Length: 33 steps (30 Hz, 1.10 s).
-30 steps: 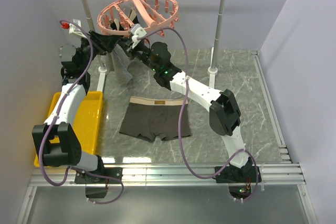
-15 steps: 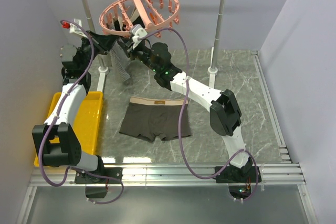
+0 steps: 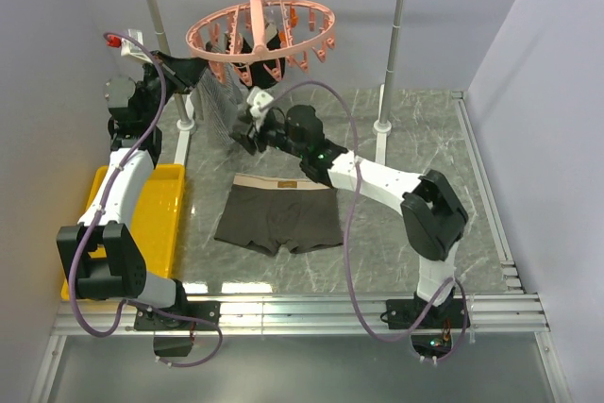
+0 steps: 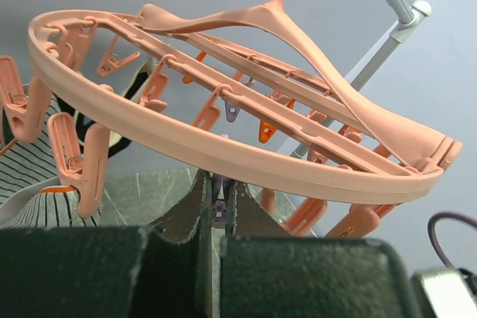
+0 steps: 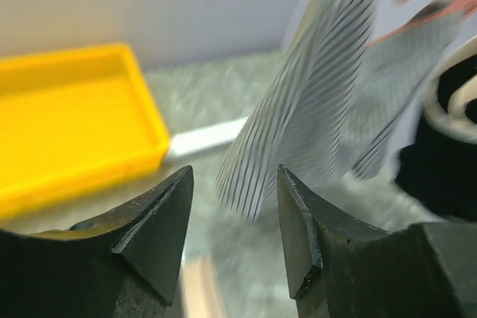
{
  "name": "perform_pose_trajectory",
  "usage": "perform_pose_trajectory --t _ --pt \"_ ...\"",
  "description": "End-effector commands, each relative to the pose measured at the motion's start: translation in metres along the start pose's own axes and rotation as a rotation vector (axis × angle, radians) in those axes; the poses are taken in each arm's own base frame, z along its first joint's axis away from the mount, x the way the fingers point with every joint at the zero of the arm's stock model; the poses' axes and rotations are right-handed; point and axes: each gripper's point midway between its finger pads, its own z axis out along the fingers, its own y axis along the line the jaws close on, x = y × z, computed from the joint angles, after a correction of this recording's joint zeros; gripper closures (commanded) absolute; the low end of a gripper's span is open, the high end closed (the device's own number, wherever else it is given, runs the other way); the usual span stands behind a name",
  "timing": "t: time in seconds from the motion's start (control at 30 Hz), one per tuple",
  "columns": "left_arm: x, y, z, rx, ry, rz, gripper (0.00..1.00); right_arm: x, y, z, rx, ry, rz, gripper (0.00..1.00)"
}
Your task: Clip the underwear to the hanger
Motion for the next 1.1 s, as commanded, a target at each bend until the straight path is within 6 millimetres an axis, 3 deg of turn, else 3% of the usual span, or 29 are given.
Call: perform_pose_trajectory --t 0.0,0.07,0.1,0.33,0.43,0.53,0.6,0.73,0.77,0.83,0.9,1.07 --pt "-0.034 -0.031 0.000 0.062 -0.079 0.076 1.00 0.004 0.022 -0.027 -0.087 0.028 -0.014 0.44" --pt "-0.034 -0.032 0.001 0.060 -0.077 0.073 1.00 0.024 0.032 -0.037 -0.106 0.087 -0.001 0.43" --pt "-0.033 -0.031 0.001 0.061 -0.076 0.073 1.00 0.045 0.038 -0.044 -0.119 0.143 0.015 0.43" --pt "-0.034 -0.031 0.001 0.058 -0.073 0.075 1.00 0.131 0.038 -0.051 -0.038 0.418 0.158 0.39" --pt "-0.032 -0.030 0.001 0.056 -0.066 0.072 1.00 0.146 0.034 -0.051 0.006 0.478 0.203 0.37" --pt "-0.032 -0.031 0.001 0.058 -0.068 0.072 1.00 0.176 0.036 -0.049 0.041 0.586 0.269 0.31" --pt "-0.032 -0.031 0.001 0.058 -0.066 0.072 1.00 0.183 0.033 -0.048 0.072 0.627 0.300 0.30" --pt "-0.033 -0.031 0.001 0.061 -0.067 0.078 1.00 0.209 0.036 -0.044 0.083 0.719 0.346 0.17" --pt "-0.032 -0.030 0.001 0.060 -0.064 0.076 1.00 0.206 0.033 -0.038 0.085 0.717 0.347 0.15" --pt "-0.032 -0.032 0.001 0.064 -0.064 0.077 1.00 0.222 0.038 -0.041 0.083 0.771 0.357 0.07" --pt "-0.032 -0.031 0.001 0.060 -0.064 0.077 1.00 0.225 0.036 -0.040 0.089 0.789 0.356 0.04" --pt "-0.032 -0.032 0.000 0.061 -0.063 0.075 1.00 0.250 0.039 -0.045 0.094 0.860 0.362 0.02"
